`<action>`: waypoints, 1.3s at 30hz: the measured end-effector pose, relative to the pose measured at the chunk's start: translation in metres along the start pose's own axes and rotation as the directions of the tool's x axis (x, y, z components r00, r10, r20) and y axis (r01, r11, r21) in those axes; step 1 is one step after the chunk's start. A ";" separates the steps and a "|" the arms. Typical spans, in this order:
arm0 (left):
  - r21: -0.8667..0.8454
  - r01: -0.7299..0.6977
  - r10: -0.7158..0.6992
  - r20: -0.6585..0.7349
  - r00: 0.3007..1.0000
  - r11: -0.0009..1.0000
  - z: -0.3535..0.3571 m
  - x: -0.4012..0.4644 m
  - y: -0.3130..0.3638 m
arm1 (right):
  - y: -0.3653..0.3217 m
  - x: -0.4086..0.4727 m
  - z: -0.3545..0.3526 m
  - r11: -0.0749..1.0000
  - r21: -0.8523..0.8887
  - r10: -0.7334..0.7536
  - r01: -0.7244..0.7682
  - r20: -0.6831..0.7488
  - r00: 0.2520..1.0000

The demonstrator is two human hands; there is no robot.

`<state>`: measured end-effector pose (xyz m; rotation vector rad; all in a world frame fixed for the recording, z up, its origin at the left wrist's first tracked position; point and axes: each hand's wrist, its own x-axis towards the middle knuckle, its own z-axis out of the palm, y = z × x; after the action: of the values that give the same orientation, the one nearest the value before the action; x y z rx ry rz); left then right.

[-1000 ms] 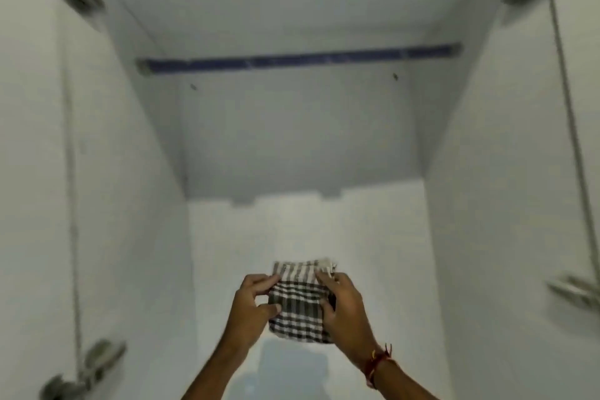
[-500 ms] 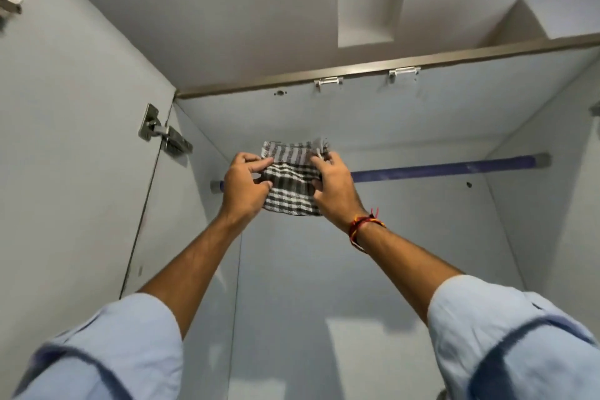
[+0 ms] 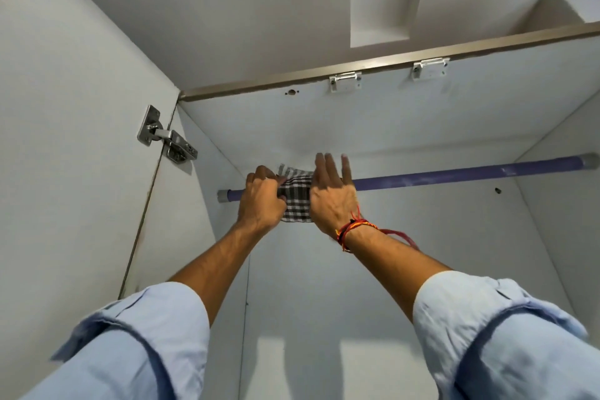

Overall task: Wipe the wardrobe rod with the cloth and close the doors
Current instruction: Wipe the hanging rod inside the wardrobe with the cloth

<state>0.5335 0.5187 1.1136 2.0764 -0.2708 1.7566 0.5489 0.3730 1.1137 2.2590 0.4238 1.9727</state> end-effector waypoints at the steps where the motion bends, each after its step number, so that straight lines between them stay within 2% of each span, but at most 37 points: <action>1: 0.099 -0.029 0.028 0.010 1.000 0.995 0.000 -0.001 -0.003 | -0.005 0.001 0.002 0.999 0.031 -0.023 0.023 0.002 1.000; 3: 0.160 -0.066 0.057 0.059 0.997 0.985 0.002 -0.004 -0.011 | -0.018 0.003 0.004 0.987 0.144 -0.069 0.067 0.009 0.998; 6: 0.111 -0.096 0.079 0.145 0.986 0.989 0.009 -0.011 -0.027 | -0.031 0.005 0.013 0.975 0.195 -0.101 0.103 -0.020 0.995; 9: 0.072 -0.119 0.106 0.168 0.980 0.990 0.017 -0.016 -0.039 | -0.027 0.005 0.021 0.982 0.146 -0.111 0.122 -0.086 0.990; 13: 0.149 -0.157 0.146 0.083 0.986 0.976 0.029 -0.017 -0.048 | -0.002 -0.005 0.030 0.989 0.052 -0.127 0.137 -0.165 0.978; 17: 0.206 -0.195 0.190 0.044 0.981 0.959 0.036 -0.019 -0.053 | 0.050 -0.020 0.030 0.995 -0.040 -0.103 0.097 -0.216 0.971; 23: 0.226 -0.183 0.181 0.030 0.983 0.957 0.041 -0.024 -0.047 | 0.120 -0.041 0.026 0.989 -0.149 -0.057 0.018 -0.260 0.964; 27: 0.257 -0.191 0.181 0.063 0.982 0.947 0.037 -0.024 -0.048 | 0.091 -0.032 0.036 0.994 -0.101 0.007 -0.040 -0.311 0.950; 34: 0.219 -0.168 0.163 0.041 0.986 0.961 0.036 -0.022 -0.045 | -0.016 0.003 0.042 0.990 0.036 -0.122 0.134 -0.236 0.964; 39: 0.210 -0.162 0.168 -0.011 0.986 0.964 0.040 -0.023 -0.045 | 0.000 0.000 0.040 0.980 0.018 -0.191 0.200 -0.226 0.955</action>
<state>0.5829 0.5392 1.0781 2.2285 -0.2681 1.9875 0.5882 0.3770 1.1074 1.9346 0.6880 2.1354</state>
